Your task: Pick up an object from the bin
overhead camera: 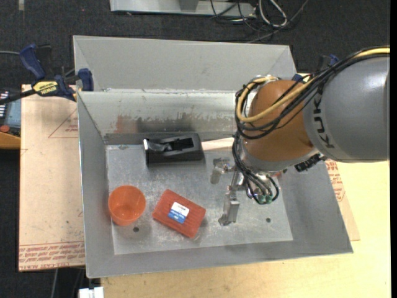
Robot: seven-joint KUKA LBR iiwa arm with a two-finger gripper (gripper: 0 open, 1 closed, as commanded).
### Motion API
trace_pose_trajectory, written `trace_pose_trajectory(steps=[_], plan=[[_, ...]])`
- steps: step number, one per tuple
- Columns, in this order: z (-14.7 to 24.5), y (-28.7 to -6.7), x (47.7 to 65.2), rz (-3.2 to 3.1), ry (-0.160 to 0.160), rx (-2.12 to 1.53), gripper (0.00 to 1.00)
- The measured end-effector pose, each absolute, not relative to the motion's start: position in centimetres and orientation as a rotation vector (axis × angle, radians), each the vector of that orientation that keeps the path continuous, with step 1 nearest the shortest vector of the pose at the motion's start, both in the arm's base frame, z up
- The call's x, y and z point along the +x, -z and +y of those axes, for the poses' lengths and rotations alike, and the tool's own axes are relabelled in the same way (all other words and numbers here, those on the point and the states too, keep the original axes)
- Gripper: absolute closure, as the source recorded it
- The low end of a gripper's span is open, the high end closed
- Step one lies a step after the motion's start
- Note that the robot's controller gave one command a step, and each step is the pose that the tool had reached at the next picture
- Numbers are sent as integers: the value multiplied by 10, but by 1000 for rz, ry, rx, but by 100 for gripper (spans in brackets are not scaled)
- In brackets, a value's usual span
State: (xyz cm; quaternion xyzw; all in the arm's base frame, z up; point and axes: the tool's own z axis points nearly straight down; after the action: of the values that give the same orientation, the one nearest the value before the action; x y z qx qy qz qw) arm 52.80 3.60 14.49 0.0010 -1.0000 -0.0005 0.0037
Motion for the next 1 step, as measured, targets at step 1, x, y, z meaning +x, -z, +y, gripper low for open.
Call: trace_pose_trajectory(steps=[1], plan=[[36,-149,530,-3142,2,0,0]])
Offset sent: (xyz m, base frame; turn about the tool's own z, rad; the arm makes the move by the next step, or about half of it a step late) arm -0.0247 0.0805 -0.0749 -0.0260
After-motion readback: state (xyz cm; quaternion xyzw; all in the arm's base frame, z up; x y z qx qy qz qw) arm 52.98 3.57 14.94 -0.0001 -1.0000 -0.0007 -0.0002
